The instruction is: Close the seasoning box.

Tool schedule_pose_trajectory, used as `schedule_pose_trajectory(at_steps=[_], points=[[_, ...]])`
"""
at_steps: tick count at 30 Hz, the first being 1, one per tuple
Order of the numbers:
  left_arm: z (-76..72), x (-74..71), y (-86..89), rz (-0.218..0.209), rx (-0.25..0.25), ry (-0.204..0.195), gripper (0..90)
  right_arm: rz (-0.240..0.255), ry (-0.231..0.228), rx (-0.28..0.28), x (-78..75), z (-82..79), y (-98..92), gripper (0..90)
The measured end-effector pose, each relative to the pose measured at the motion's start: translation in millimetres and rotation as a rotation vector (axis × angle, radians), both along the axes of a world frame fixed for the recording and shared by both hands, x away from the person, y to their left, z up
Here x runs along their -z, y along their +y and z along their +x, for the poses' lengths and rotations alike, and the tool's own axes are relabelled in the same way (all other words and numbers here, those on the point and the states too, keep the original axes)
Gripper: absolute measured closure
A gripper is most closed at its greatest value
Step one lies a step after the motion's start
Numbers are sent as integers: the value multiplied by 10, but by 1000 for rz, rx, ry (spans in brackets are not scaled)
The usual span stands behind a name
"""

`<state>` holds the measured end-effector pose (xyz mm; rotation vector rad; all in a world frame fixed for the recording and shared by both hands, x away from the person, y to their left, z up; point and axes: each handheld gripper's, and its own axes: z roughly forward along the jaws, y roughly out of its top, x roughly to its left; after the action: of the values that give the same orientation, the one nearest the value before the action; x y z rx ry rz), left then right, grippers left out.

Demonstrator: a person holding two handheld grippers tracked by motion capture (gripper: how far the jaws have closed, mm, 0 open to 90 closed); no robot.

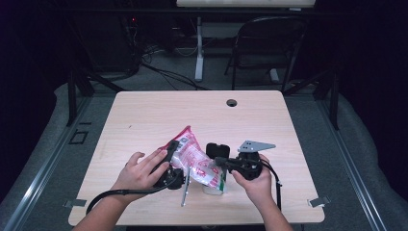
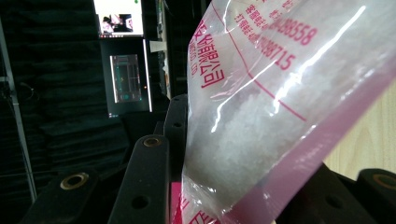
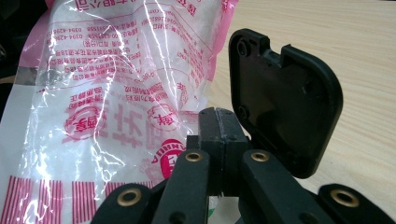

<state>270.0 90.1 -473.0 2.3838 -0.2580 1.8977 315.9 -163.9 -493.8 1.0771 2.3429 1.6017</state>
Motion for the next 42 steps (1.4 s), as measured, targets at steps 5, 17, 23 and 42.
schedule_pose_trajectory(at_steps=[5,17,23,42], points=[[-1,-3,-2,-2,2,-1,693,-1,0,0,-2,0,-2,900],[-2,-18,-12,7,5,-8,695,4,0,3,-2,0,-1,900],[-4,-26,-13,3,6,-11,697,4,-1,1,-4,0,-3,900],[-10,-40,-15,2,7,-10,700,1,-2,-6,-3,2,7,900]])
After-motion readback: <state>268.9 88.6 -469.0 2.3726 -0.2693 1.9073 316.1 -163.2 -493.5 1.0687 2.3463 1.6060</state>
